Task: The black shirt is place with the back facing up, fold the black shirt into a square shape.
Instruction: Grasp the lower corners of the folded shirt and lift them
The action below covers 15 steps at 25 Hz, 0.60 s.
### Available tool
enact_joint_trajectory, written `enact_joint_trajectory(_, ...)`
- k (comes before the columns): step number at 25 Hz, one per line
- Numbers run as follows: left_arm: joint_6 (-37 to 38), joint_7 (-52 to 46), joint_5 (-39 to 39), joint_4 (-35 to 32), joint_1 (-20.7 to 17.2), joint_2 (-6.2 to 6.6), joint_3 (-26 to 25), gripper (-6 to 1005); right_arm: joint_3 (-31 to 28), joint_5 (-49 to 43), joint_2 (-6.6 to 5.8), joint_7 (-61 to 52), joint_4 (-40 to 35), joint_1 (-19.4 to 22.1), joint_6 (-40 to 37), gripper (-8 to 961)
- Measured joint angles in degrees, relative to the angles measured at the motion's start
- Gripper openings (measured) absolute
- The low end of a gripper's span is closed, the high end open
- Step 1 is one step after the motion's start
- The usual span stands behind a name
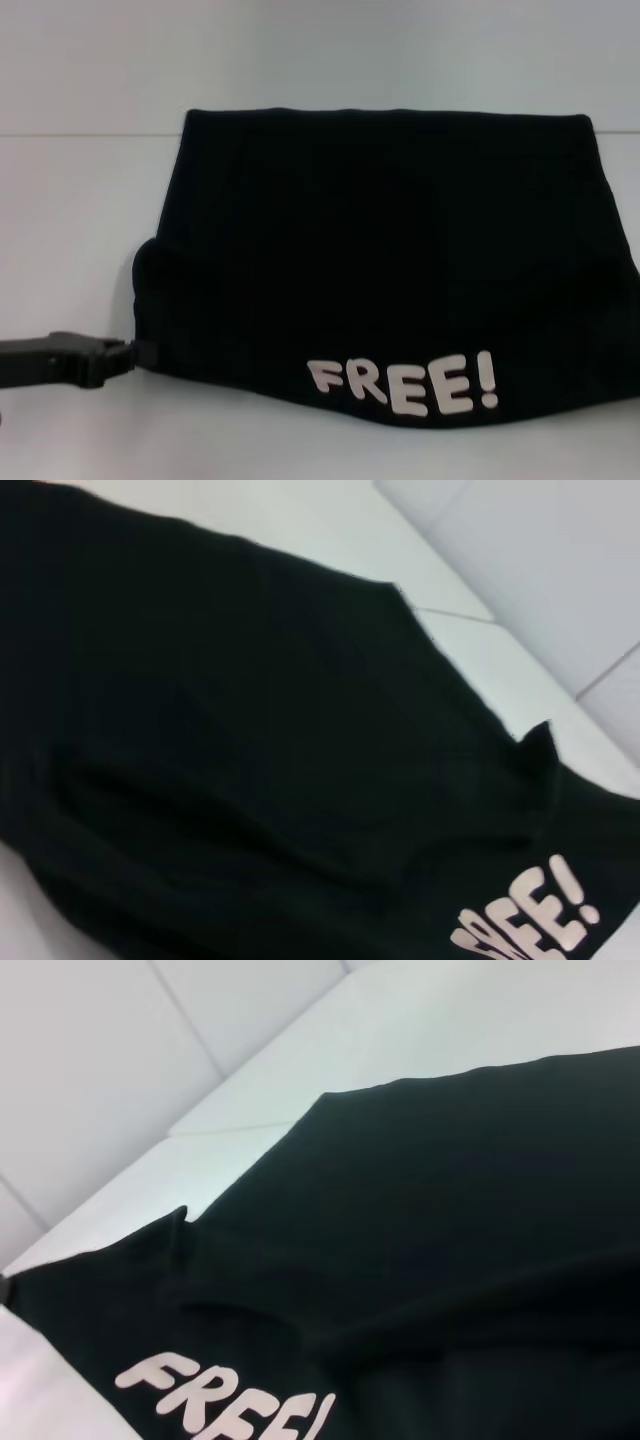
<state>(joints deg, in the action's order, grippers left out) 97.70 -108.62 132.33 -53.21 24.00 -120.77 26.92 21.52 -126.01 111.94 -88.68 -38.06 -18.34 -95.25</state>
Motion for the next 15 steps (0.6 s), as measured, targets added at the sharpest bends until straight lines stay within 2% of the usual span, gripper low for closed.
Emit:
enact_joint_trajectory(5, 6.68, 2.02, 0.0, -0.56, -1.75, 0.16, -4.39, 0, -0.4, -0.11, 0.08, 2.55, -0.03, 2.14, -3.44, 44)
enact_joint_trajectory(15, 12.87, 2.88, 1.47, -0.9, -3.13, 0.22, -6.31, 0, -2.86, -0.89, 0.56, 4.58, -0.18, 4.82, -8.67, 44)
